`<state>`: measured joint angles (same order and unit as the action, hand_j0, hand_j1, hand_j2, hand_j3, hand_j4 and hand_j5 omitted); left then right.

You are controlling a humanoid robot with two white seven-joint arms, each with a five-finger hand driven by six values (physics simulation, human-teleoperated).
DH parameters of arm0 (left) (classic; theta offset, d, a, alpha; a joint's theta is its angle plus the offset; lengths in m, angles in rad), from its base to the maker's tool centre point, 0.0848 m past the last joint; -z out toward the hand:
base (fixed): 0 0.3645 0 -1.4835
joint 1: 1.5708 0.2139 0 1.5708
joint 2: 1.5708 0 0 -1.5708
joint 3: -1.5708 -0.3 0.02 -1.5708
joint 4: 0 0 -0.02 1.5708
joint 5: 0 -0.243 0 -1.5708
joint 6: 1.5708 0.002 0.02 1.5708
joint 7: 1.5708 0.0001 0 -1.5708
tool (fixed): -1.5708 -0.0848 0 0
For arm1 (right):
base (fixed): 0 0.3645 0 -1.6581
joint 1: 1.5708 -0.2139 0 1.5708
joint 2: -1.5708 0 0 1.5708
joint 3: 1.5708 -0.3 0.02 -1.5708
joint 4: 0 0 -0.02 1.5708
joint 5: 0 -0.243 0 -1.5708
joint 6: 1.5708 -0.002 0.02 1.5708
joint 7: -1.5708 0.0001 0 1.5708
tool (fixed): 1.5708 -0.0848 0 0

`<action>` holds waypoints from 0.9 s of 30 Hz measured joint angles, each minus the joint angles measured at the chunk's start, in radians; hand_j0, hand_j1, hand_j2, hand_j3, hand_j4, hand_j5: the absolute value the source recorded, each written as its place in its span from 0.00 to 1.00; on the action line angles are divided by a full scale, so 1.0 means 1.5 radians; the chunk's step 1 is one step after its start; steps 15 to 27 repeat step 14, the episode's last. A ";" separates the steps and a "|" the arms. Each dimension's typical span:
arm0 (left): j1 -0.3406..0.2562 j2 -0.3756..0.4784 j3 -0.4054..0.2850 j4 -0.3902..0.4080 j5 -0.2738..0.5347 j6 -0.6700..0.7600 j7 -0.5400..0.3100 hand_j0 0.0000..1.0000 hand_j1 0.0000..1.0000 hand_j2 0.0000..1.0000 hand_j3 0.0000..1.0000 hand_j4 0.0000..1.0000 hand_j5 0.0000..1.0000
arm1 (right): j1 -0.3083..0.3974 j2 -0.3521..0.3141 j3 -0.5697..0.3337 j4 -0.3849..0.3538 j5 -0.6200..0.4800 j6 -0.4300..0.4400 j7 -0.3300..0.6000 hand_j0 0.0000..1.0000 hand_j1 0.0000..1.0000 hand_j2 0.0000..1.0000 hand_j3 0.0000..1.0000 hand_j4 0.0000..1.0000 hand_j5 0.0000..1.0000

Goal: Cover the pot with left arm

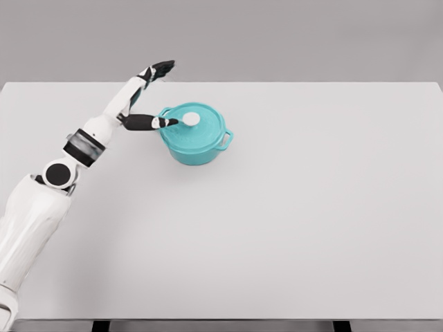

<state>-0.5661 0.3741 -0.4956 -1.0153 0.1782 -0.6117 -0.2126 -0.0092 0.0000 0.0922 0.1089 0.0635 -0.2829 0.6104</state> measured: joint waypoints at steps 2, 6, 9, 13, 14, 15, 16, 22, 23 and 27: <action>0.010 0.032 -0.001 -0.033 0.034 0.000 -0.005 0.96 0.96 0.96 0.96 0.96 0.96 | 0.000 0.000 0.000 0.000 0.000 0.000 0.000 1.00 1.00 1.00 1.00 1.00 1.00; 0.051 0.089 0.000 -0.082 0.078 0.000 -0.024 1.00 1.00 1.00 1.00 1.00 1.00 | -0.001 0.000 0.000 0.000 0.000 0.000 0.000 1.00 1.00 1.00 1.00 1.00 1.00; 0.075 0.144 0.002 -0.099 0.087 0.000 -0.068 1.00 1.00 1.00 1.00 1.00 1.00 | 0.000 0.000 0.000 0.000 0.000 0.000 0.000 1.00 1.00 1.00 1.00 1.00 1.00; 0.099 0.208 0.005 -0.096 0.088 0.000 -0.094 1.00 1.00 1.00 1.00 1.00 1.00 | 0.000 0.000 0.000 0.000 0.000 0.000 0.000 1.00 1.00 1.00 1.00 1.00 1.00; 0.101 0.219 0.006 -0.092 0.089 0.000 -0.097 1.00 1.00 1.00 1.00 1.00 1.00 | 0.000 0.000 0.000 0.000 0.000 0.000 0.000 1.00 1.00 1.00 1.00 1.00 1.00; 0.101 0.219 0.006 -0.092 0.089 0.000 -0.097 1.00 1.00 1.00 1.00 1.00 1.00 | 0.000 0.000 0.000 0.000 0.000 0.000 0.000 1.00 1.00 1.00 1.00 1.00 1.00; 0.101 0.219 0.006 -0.092 0.089 0.000 -0.097 1.00 1.00 1.00 1.00 1.00 1.00 | 0.000 0.000 0.000 0.000 0.000 0.000 0.000 1.00 1.00 1.00 1.00 1.00 1.00; 0.101 0.219 0.006 -0.092 0.089 0.000 -0.097 1.00 1.00 1.00 1.00 1.00 1.00 | 0.000 0.000 0.000 0.000 0.000 0.000 0.000 1.00 1.00 1.00 1.00 1.00 1.00; 0.101 0.219 0.006 -0.092 0.089 0.000 -0.097 1.00 1.00 1.00 1.00 1.00 1.00 | 0.000 0.000 0.000 0.000 0.000 0.000 0.000 1.00 1.00 1.00 1.00 1.00 1.00; 0.101 0.219 0.006 -0.092 0.089 0.000 -0.097 1.00 1.00 1.00 1.00 1.00 1.00 | 0.000 0.000 0.000 0.000 0.000 0.000 0.000 1.00 1.00 1.00 1.00 1.00 1.00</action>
